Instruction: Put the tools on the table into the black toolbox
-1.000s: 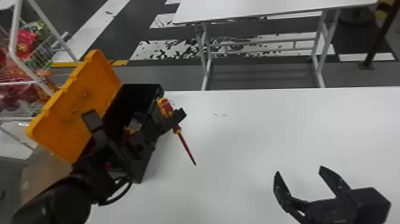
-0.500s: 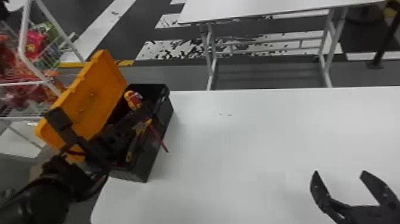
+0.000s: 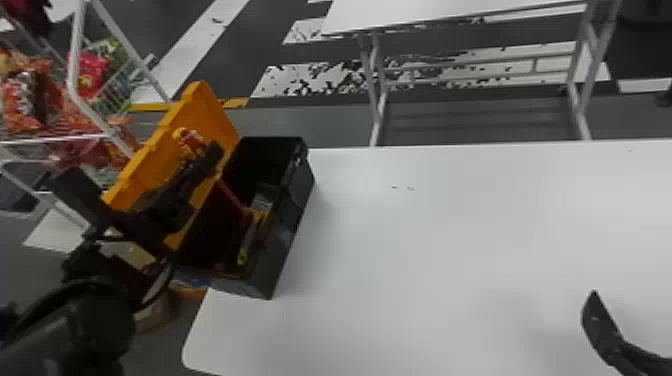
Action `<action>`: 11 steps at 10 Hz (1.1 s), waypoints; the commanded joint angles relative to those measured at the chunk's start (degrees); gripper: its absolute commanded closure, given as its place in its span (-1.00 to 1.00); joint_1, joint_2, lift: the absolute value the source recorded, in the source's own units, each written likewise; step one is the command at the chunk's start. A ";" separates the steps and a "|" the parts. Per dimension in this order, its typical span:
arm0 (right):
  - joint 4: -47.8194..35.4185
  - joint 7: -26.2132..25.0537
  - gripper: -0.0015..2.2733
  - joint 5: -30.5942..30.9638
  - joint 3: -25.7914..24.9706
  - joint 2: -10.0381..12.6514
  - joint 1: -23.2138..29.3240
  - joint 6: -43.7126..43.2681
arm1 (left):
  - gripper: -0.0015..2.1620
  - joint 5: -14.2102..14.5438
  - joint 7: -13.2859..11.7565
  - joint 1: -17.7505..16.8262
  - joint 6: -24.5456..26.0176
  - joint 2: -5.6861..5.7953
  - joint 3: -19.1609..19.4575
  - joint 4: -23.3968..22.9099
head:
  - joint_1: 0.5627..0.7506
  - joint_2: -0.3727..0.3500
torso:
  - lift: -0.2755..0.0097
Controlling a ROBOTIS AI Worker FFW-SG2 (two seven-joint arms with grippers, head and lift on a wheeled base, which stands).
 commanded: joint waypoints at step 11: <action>1.53 4.03 -0.93 -4.41 -7.63 0.03 3.34 -9.96 | -0.97 -3.51 6.30 19.33 -39.66 -5.27 -16.03 5.60 | 0.41 0.73 | 0.41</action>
